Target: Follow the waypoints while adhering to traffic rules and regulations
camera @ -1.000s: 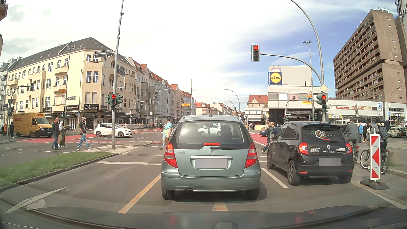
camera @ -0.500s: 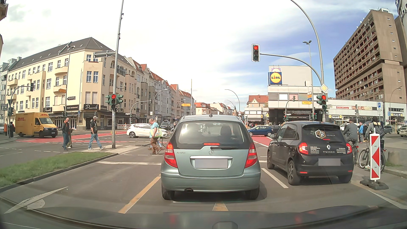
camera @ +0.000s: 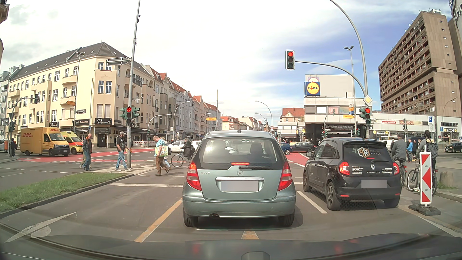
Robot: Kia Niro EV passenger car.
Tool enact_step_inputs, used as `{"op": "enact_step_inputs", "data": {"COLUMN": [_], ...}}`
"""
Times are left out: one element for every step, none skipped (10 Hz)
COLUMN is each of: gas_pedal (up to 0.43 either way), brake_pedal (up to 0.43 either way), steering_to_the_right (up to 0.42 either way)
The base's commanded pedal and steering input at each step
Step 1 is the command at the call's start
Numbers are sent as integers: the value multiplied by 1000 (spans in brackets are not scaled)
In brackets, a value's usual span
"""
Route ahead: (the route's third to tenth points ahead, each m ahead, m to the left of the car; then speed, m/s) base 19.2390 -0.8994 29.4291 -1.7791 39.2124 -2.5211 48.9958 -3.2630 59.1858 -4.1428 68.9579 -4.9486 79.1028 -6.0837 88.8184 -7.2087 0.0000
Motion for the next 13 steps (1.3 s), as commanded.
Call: {"op": "enact_step_inputs", "data": {"gas_pedal": [0, 0, 0, 0, 0, 0, 0, 0, 0, 0, 0, 0, 0], "brake_pedal": [396, 396, 396, 396, 396, 396, 396, 396, 396, 396, 396, 396, 396], "steering_to_the_right": [-2, -2, -2, -2, -2, -2, -3, -2, -2, -2, -3, -2, -2]}}
